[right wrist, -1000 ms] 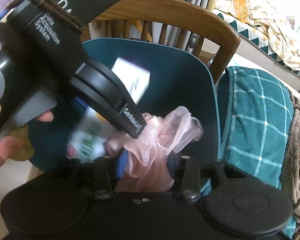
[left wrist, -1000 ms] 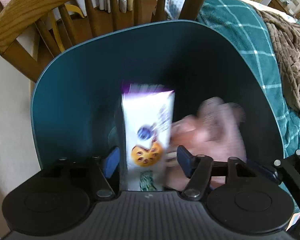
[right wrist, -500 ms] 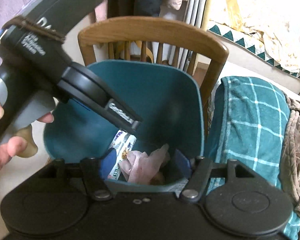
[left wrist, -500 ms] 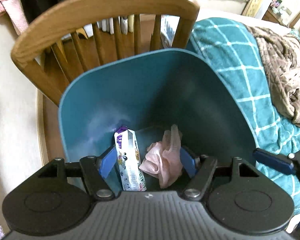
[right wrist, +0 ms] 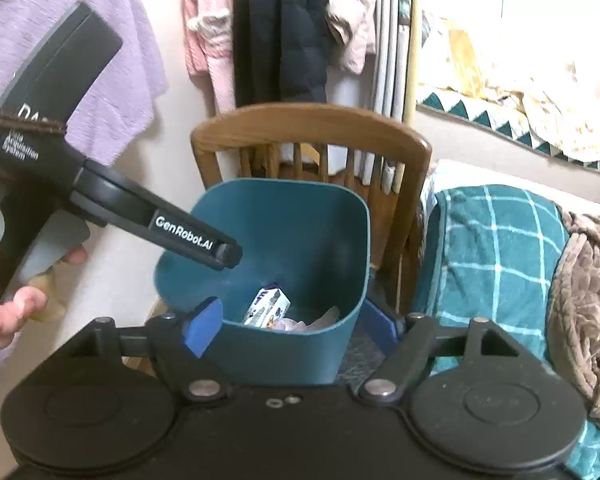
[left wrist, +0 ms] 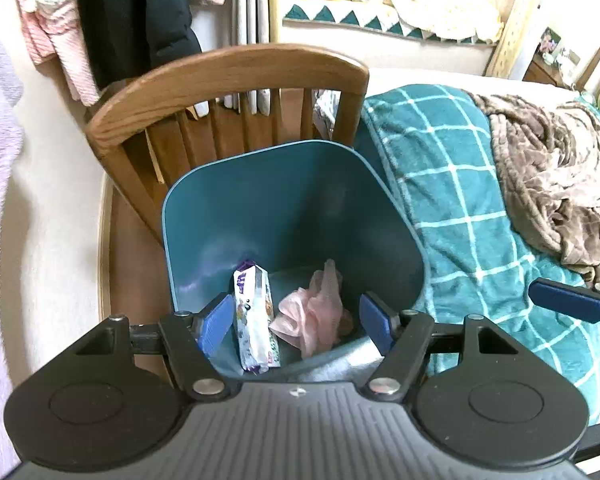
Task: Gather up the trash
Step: 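Drop biscuit packet into teal wastebasket with left tool while right tool drops sponge, then withdraw both tools from the wastebasket and lower toward the trash pile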
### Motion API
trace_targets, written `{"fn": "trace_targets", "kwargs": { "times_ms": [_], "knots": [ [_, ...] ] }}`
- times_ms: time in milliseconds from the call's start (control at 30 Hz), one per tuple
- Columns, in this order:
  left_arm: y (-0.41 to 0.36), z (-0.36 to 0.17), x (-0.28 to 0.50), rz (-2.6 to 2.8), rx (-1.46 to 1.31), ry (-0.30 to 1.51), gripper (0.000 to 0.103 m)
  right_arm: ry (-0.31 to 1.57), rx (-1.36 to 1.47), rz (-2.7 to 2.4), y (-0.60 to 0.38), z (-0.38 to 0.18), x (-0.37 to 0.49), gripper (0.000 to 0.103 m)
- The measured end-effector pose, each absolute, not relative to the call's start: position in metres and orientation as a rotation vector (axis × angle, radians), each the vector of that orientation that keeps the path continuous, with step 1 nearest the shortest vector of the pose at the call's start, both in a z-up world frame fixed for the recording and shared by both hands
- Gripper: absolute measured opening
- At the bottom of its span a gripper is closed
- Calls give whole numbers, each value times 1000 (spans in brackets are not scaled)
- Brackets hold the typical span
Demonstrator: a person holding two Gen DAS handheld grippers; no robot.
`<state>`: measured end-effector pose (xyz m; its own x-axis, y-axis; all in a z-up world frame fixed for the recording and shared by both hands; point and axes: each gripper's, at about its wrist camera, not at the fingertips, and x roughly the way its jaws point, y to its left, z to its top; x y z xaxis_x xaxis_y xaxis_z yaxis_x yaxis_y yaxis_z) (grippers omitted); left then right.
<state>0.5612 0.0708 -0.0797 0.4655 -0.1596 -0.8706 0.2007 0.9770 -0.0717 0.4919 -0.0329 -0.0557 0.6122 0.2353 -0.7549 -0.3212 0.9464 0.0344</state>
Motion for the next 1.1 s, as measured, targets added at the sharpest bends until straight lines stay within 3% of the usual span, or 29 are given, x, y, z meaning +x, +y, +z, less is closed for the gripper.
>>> {"fn": "trace_targets", "kwargs": {
  "times_ms": [333, 667, 1100],
  "knots": [
    [44, -51, 470, -158, -24, 991, 69, 768, -94, 419, -74, -19, 427, 86],
    [24, -37, 391, -105, -66, 948, 78, 725, -129, 520, -110, -5, 369, 93],
    [36, -66, 353, -175, -110, 947, 82, 758, -112, 489, -120, -30, 334, 101]
  ]
}}
